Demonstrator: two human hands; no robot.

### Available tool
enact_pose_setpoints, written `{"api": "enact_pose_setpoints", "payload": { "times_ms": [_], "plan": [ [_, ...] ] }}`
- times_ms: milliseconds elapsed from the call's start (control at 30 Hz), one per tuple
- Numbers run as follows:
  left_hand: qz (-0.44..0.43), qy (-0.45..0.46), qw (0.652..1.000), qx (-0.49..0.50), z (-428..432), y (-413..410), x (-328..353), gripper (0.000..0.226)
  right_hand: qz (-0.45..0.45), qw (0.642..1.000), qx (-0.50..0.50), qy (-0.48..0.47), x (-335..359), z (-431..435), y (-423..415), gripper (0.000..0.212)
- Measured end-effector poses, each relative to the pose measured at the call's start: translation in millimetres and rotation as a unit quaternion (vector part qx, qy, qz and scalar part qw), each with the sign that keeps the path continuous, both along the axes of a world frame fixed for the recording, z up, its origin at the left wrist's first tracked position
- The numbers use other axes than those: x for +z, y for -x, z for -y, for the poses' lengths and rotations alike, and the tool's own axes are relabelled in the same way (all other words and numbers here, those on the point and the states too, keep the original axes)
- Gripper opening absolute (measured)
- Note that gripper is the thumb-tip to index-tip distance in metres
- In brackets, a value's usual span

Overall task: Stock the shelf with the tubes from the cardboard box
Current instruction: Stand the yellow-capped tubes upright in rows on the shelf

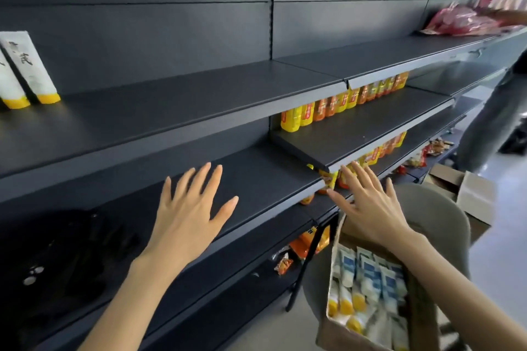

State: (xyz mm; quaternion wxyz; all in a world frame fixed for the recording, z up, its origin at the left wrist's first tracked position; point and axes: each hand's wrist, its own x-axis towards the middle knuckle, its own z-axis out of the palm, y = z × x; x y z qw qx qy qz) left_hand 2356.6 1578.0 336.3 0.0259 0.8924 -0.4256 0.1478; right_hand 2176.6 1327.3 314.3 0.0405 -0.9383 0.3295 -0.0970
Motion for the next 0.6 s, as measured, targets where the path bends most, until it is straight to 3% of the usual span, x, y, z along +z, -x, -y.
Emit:
{"api": "enact_pose_setpoints", "payload": {
  "times_ms": [333,467,600],
  "plan": [
    [-0.144,-0.086,0.980,-0.106,103.5,-13.5,-65.0,0.097,-0.032,0.986,-0.135,-0.096,-70.8,45.4,59.0,0.069],
    [-0.186,-0.112,0.963,-0.160,151.3,-12.8,-94.6,0.089,-0.045,0.969,-0.206,-0.129,-107.0,57.5,80.1,0.069],
    [-0.214,-0.165,0.939,-0.211,189.0,-6.7,-127.1,0.066,-0.057,0.945,-0.275,-0.165,-137.0,61.6,95.3,0.069]
  ]
}}
